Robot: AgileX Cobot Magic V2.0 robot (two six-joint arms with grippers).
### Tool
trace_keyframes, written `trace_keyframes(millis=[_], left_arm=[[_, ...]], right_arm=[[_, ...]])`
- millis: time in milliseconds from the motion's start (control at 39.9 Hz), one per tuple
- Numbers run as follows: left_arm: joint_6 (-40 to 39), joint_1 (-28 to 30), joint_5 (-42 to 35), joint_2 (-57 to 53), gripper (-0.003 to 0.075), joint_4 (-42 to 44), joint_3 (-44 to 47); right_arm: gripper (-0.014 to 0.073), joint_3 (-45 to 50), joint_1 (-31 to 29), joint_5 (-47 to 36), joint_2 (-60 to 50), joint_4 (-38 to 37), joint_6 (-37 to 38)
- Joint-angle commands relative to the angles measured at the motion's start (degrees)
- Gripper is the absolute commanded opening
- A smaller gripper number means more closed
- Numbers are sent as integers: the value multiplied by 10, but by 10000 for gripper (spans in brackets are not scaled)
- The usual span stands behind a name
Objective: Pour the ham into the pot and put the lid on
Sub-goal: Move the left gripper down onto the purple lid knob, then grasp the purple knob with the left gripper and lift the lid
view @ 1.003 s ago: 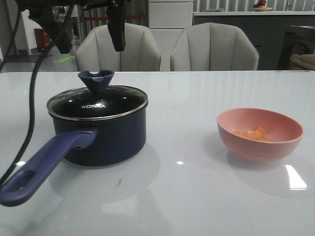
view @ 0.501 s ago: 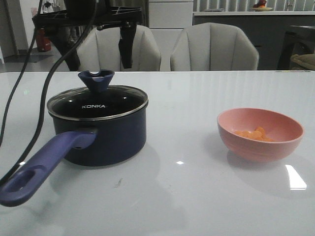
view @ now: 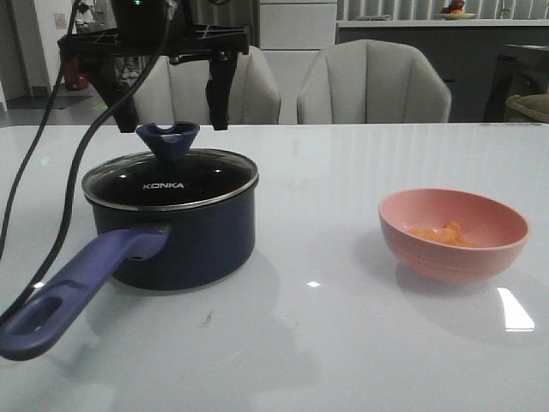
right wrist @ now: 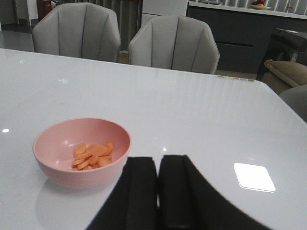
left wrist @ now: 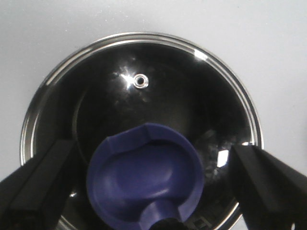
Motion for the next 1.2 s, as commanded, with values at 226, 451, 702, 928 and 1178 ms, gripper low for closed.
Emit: trace_keyframes(millis=[226,451,702,928,1178], left_arm=[[-7,-2,16,-22,636,3,1],[-7,-2,16,-22,636,3,14],[-7,-2,13,-22,633,3,14],[-7,-2,14,-22,403,2,14],[-7,-2,14,-22,211,2,14]], right_arm=[[160,-3,-3,-42,-11,-6,-2],[160,-3,-3,-42,-11,-6,-2],[160,-3,-3,-42,-11,-6,-2],[160,-3,-3,-42,-11,-6,-2],[160,-3,-3,-42,-12,-6,-2]])
